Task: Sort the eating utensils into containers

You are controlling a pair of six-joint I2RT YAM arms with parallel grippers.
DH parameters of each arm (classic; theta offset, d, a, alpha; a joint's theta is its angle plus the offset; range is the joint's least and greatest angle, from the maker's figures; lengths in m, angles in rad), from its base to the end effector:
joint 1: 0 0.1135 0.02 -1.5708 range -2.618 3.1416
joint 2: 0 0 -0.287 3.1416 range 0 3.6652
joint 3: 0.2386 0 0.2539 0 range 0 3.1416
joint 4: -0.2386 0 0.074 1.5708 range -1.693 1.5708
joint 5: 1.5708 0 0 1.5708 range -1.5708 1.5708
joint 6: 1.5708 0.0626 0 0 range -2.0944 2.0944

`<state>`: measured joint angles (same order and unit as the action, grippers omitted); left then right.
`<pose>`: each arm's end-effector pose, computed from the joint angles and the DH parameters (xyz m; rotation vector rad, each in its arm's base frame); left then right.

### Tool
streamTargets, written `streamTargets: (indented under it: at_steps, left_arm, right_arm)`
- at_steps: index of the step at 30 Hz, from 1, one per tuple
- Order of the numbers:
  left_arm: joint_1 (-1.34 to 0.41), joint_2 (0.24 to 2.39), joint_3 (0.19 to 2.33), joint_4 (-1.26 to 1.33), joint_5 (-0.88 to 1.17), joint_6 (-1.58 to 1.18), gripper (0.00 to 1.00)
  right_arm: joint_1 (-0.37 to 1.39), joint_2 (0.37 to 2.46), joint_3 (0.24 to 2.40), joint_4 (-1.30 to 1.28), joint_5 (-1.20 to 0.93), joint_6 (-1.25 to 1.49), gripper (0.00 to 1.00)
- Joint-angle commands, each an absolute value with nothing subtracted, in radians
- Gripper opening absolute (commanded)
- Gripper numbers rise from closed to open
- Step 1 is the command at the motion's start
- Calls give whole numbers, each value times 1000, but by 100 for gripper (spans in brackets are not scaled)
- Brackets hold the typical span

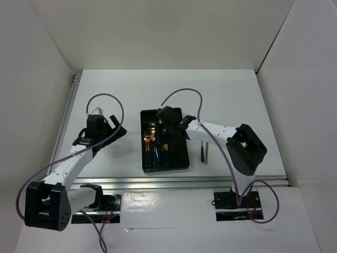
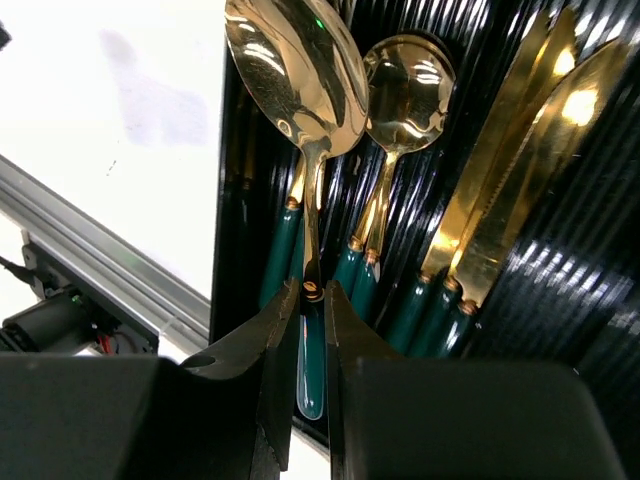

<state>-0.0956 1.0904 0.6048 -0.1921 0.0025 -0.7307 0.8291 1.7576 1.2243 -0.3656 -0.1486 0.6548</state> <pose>0.2389 -0.0231 0.2203 -0.7128 2.1730 -0.4423 0.2640 0.3018 0.2154 -0.2980 2.6229 0.7675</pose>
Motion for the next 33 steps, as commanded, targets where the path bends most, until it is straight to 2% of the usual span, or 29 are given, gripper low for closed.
streamTargets:
  at_steps: [1, 24, 26, 29, 32, 33]
  left_arm:
    - [-91, 1080, 615, -164, 12, -704, 100]
    - [-81, 1089, 615, -164, 12, -704, 100]
    - [-81, 1089, 615, -164, 12, -704, 100]
    - [-81, 1089, 615, -164, 12, -704, 100]
    - [-81, 1089, 615, -164, 12, -704, 100]
    - [-81, 1089, 615, -164, 12, -704, 100]
  right_arm:
    - [844, 1793, 1223, -293, -170, 686, 0]
    - [853, 1867, 1250, -365, -132, 724, 0]
    - [853, 1867, 1250, -365, -132, 724, 7]
    - [853, 1867, 1250, -365, -132, 724, 24]
    - [853, 1867, 1250, -376, -132, 724, 33]
    - [853, 1867, 1250, -376, -132, 724, 39]
